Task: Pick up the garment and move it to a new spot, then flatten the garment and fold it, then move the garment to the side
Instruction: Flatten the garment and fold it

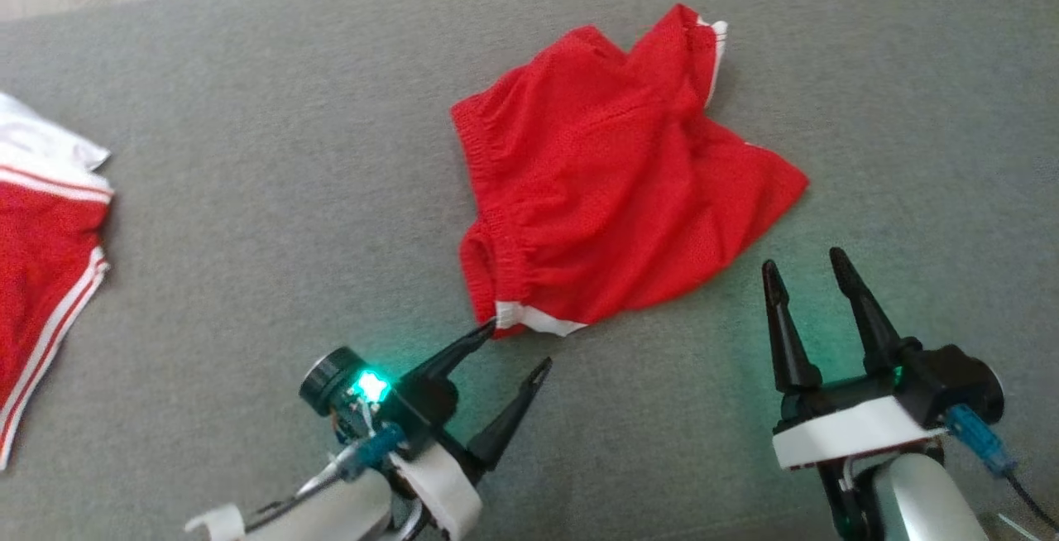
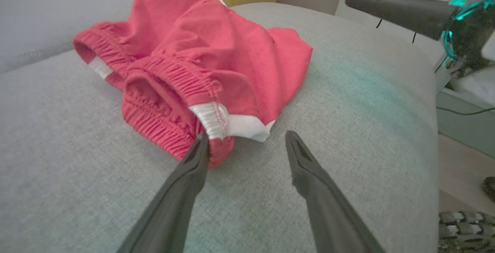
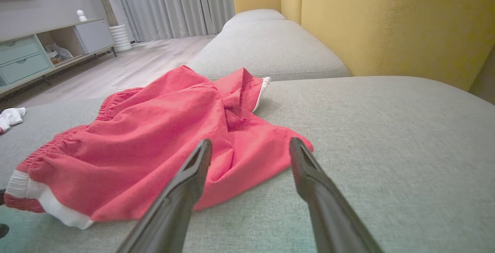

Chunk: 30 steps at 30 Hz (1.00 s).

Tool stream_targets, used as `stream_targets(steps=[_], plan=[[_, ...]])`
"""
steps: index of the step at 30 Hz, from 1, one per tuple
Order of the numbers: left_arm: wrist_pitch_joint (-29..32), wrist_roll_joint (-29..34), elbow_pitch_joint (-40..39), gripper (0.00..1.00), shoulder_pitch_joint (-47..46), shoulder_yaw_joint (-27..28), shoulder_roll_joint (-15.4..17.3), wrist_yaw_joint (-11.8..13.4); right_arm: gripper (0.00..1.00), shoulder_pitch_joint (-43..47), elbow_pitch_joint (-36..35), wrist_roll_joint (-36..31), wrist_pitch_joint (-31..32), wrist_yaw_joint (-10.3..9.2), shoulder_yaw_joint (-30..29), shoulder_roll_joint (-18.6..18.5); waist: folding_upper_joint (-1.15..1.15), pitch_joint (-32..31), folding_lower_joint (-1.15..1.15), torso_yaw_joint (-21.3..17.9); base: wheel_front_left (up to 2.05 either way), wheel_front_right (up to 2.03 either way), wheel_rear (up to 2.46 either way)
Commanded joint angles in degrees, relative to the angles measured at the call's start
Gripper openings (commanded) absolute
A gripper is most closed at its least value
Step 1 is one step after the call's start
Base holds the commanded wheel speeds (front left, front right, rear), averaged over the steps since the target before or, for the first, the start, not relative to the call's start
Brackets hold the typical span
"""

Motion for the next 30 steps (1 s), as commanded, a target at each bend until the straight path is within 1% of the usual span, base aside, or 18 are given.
stream_targets(steps=[1, 2, 3, 5, 7, 15, 19, 20, 21, 22, 23, 27, 30], plan=[[-0.43, 2.50, -2.41, 1.00, -2.50, 1.00, 1.72, 1.80, 1.00, -2.00, -1.64, -0.44, -0.15, -0.04, 1.15, -0.29, 0.00, 0.37, 0.00, 1.30, 0.00, 0.00, 0.00], [-0.26, 3.44, -2.89, 1.00, -2.65, 0.71, 1.89, 2.73, 1.00, -2.09, -1.61, -0.53, -0.15, -0.04, 1.12, -0.29, 0.00, 0.40, 0.00, 1.63, 0.00, 0.00, 0.00], [-0.26, 3.44, -2.89, 1.00, -2.65, 0.71, 1.89, 2.73, 1.00, -2.09, -1.61, -0.53, -0.15, -0.04, 1.12, -0.29, 0.00, 0.40, 0.00, 1.63, 0.00, 0.00, 0.00], [-0.27, 4.10, -3.76, 1.00, -2.94, 1.13, 2.12, 4.29, 1.00, -2.31, -1.46, -0.65, -0.15, -0.04, 1.15, -0.29, 0.00, 0.38, 0.00, 1.98, 0.00, 0.00, 0.00], [-0.39, 3.79, -4.41, 1.00, -3.17, 1.90, 2.34, 4.89, 1.00, -2.53, -1.32, -0.70, -0.15, -0.04, 1.25, -0.29, 0.00, 0.44, 0.00, 2.10, 0.00, 0.00, 0.00], [0.87, 1.65, -3.04, 1.00, -4.95, 3.72, 1.92, 5.06, 1.00, -3.69, -1.17, -0.46, -0.15, -0.04, 1.86, -0.29, 0.00, 1.41, 0.00, 0.99, 0.00, 0.00, 0.00], [2.46, 0.38, -1.27, 1.00, -5.44, 3.84, 1.66, 4.41, 1.00, -3.82, -1.09, -0.44, -0.15, -0.04, 1.84, -0.29, 0.00, 1.48, 0.00, -0.04, 0.00, 0.00, 0.00], [2.51, 0.13, -1.21, 0.82, -5.49, 3.78, 1.67, 3.98, 1.00, -3.81, -1.10, -0.41, -0.15, -0.04, 1.69, -0.29, 0.00, 1.44, 0.00, -0.23, 0.00, 0.00, 0.00], [2.60, -0.39, -1.34, 0.41, -5.41, 3.90, 1.62, 3.63, 1.00, -3.78, -1.10, -0.37, -0.15, -0.04, 1.55, -0.29, 0.00, 1.37, 0.00, -0.39, 0.00, 0.00, 0.00], [2.85, -0.74, -1.49, 0.13, -5.32, 3.90, 1.73, 3.40, 1.00, -3.75, -1.06, -0.32, -0.15, -0.04, 1.52, -0.29, 0.00, 1.24, 0.00, -0.59, 0.00, 0.00, 0.00], [3.13, -0.90, -1.84, 0.00, -5.27, 3.70, 1.99, 2.97, 1.00, -3.70, -1.02, -0.26, -0.15, -0.04, 1.56, -0.29, 0.00, 1.10, 0.00, -0.77, 0.00, 0.00, 0.00], [4.31, -1.55, -4.40, 0.00, -5.20, 3.30, 3.12, 1.98, 1.00, -3.45, -0.84, 0.46, -0.15, -0.04, 1.46, -0.29, 0.00, 0.39, 0.00, -1.40, 0.00, 0.00, 0.00], [5.52, -2.27, -7.92, 0.00, -6.04, 3.04, 3.47, 0.50, 1.00, -3.44, -0.69, 0.71, -0.15, -0.04, 1.68, -0.29, 0.00, 0.21, 0.00, -2.06, 0.00, 0.00, 0.00]])
